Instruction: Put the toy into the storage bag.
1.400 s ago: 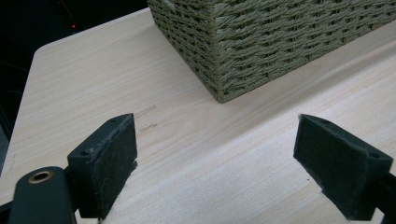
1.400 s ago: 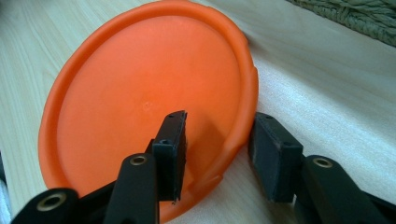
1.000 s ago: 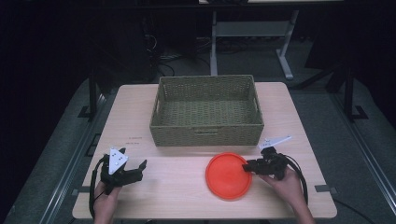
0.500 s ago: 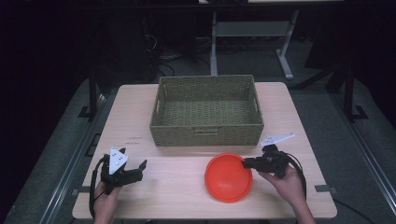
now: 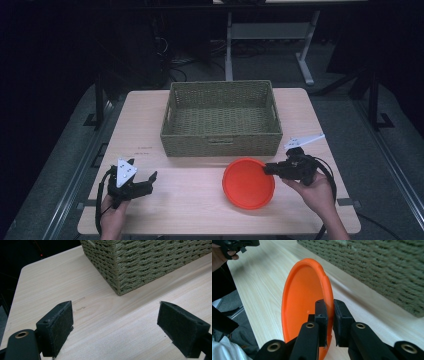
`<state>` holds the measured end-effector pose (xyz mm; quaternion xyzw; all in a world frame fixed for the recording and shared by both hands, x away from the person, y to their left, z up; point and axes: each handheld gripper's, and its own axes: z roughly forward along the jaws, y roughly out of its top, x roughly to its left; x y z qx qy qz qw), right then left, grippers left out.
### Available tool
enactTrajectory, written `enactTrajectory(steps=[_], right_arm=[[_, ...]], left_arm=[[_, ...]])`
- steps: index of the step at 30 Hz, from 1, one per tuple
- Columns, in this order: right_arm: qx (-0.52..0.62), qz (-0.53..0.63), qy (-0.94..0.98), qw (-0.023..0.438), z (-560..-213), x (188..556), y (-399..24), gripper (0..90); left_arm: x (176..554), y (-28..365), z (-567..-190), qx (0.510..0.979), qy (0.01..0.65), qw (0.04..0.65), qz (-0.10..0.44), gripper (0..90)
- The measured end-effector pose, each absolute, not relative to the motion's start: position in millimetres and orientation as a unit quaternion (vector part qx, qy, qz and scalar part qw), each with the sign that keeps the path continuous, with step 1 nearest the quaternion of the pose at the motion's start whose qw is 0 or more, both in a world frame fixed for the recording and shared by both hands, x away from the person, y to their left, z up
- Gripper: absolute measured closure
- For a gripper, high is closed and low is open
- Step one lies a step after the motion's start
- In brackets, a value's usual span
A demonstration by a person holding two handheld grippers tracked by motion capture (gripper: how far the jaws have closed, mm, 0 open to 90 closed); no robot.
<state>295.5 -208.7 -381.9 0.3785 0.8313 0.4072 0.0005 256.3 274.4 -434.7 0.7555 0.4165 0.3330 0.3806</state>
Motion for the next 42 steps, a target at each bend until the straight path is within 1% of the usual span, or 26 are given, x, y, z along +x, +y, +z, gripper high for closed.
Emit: enactTrajectory(steps=[13,33,42], right_arm=[[0.368,0.401,0.839,0.012,-344,303,-211,82.3],[0.351,0.393,0.850,0.015,-304,320,-201,82.2],[0.344,0.391,0.853,0.025,-281,328,-198,82.2]], left_arm=[[257,274,-435,0.757,0.415,0.380,0.333,12.8],[256,274,-435,0.757,0.416,0.379,0.331,12.8],[256,274,-435,0.757,0.416,0.379,0.332,12.8]])
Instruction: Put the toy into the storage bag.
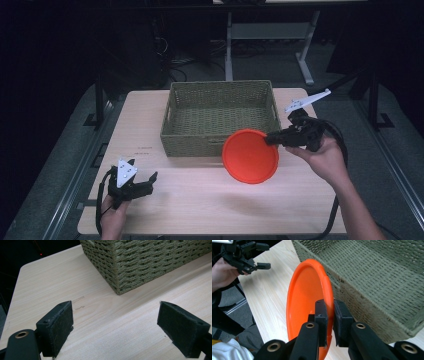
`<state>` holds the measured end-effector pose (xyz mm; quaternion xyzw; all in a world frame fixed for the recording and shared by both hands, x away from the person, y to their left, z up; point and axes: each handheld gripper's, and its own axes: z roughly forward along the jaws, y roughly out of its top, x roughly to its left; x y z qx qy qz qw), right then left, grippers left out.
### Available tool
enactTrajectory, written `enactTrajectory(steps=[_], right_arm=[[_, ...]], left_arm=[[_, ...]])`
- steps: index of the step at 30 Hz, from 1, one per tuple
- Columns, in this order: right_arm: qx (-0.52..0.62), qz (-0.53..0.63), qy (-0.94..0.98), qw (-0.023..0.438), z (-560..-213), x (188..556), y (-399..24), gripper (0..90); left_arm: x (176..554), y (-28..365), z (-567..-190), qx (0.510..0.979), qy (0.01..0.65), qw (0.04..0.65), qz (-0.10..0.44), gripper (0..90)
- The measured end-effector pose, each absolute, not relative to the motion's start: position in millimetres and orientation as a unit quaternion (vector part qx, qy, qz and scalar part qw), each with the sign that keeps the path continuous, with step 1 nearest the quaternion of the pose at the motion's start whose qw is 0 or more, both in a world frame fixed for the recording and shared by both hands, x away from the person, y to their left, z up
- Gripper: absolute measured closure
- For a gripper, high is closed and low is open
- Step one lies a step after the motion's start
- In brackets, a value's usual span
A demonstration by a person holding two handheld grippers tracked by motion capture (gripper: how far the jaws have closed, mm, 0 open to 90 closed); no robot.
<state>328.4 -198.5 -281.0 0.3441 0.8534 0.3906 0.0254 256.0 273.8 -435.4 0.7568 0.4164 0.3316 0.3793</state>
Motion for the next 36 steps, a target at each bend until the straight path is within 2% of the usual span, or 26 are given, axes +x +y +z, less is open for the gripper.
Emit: enactTrajectory(steps=[21,36], right_arm=[[0.344,0.389,0.854,0.044,-242,353,-184,82.2],[0.360,0.382,0.850,0.047,-236,378,-181,82.2]], left_arm=[[256,276,-435,0.755,0.419,0.380,0.333,12.8],[256,274,-435,0.758,0.415,0.378,0.331,12.8]])
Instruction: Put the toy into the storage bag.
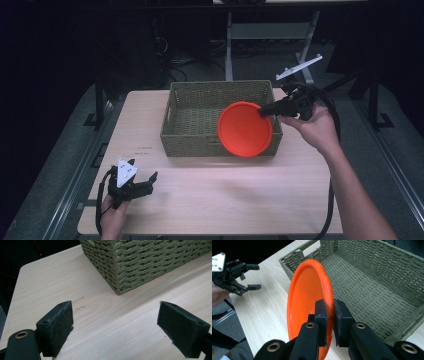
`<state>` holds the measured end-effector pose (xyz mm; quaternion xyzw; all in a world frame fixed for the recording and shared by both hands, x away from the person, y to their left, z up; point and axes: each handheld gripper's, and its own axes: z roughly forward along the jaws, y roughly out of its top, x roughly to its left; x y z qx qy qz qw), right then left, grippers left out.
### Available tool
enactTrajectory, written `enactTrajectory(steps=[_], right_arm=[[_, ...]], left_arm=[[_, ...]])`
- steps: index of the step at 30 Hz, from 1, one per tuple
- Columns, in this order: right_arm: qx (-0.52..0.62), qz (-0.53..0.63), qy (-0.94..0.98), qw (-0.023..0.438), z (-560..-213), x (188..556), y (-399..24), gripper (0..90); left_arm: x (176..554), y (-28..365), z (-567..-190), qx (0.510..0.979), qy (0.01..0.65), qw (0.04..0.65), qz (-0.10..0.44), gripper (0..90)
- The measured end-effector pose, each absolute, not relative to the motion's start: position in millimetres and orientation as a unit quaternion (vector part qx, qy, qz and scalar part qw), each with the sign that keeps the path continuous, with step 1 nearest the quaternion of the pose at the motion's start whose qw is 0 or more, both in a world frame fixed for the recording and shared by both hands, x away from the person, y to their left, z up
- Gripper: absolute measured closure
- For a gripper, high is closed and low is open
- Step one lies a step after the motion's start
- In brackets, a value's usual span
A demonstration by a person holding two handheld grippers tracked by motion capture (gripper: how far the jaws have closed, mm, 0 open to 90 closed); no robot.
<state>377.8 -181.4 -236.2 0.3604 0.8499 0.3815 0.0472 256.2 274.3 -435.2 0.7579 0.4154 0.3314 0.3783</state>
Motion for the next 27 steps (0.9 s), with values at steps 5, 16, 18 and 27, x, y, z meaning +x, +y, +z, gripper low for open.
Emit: enactTrajectory(steps=[5,16,18,27], right_arm=[[0.365,0.384,0.847,0.048,-234,385,-181,82.2],[0.384,0.376,0.841,0.066,-221,407,-176,82.2],[0.387,0.375,0.840,0.067,-221,410,-175,82.2],[0.400,0.374,0.834,0.064,-224,424,-172,82.2]], left_arm=[[256,275,-435,0.758,0.416,0.377,0.332,12.8],[257,277,-435,0.755,0.418,0.381,0.332,12.8],[257,276,-435,0.758,0.416,0.378,0.332,12.8],[256,277,-435,0.754,0.418,0.381,0.333,12.8]])
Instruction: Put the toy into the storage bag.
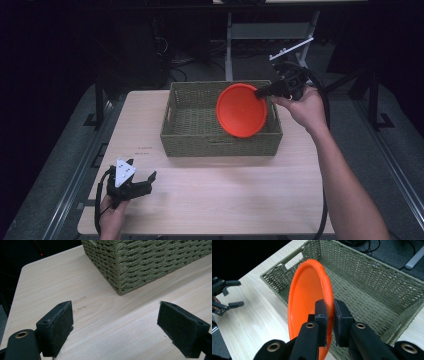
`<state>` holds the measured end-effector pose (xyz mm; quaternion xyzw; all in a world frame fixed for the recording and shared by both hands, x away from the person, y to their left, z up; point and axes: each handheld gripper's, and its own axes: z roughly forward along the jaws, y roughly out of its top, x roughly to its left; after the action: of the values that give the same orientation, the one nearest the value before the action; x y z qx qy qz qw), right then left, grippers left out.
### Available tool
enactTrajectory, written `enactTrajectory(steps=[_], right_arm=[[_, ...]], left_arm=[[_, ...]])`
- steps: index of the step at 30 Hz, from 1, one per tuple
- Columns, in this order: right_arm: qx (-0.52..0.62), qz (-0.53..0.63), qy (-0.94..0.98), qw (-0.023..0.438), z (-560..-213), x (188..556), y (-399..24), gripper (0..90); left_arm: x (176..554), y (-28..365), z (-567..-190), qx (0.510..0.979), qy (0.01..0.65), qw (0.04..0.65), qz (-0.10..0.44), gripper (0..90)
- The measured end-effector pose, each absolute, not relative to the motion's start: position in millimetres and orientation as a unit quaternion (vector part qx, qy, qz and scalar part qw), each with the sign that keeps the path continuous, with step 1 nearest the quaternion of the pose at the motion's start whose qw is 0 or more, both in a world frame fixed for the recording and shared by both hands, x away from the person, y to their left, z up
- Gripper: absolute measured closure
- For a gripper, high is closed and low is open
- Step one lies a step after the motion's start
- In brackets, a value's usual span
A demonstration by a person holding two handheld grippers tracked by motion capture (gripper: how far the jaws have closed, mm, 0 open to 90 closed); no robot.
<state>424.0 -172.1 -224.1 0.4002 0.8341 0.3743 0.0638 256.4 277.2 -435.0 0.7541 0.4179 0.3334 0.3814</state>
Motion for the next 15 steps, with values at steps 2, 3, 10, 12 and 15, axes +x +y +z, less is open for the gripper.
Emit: enactTrajectory(steps=[2,3,10,12,15], right_arm=[[0.400,0.375,0.834,0.063,-225,426,-172,82.2],[0.405,0.373,0.832,0.064,-226,428,-171,82.2],[0.417,0.375,0.826,0.061,-230,437,-173,82.1],[0.423,0.376,0.822,0.060,-232,441,-173,82.1],[0.427,0.377,0.819,0.066,-236,445,-171,82.1]], left_arm=[[256,277,-435,0.754,0.418,0.382,0.332,12.8],[257,276,-435,0.756,0.417,0.379,0.331,12.9],[257,276,-435,0.757,0.416,0.380,0.332,12.8],[257,277,-435,0.756,0.417,0.380,0.332,12.8],[257,276,-435,0.758,0.415,0.380,0.331,12.9]])
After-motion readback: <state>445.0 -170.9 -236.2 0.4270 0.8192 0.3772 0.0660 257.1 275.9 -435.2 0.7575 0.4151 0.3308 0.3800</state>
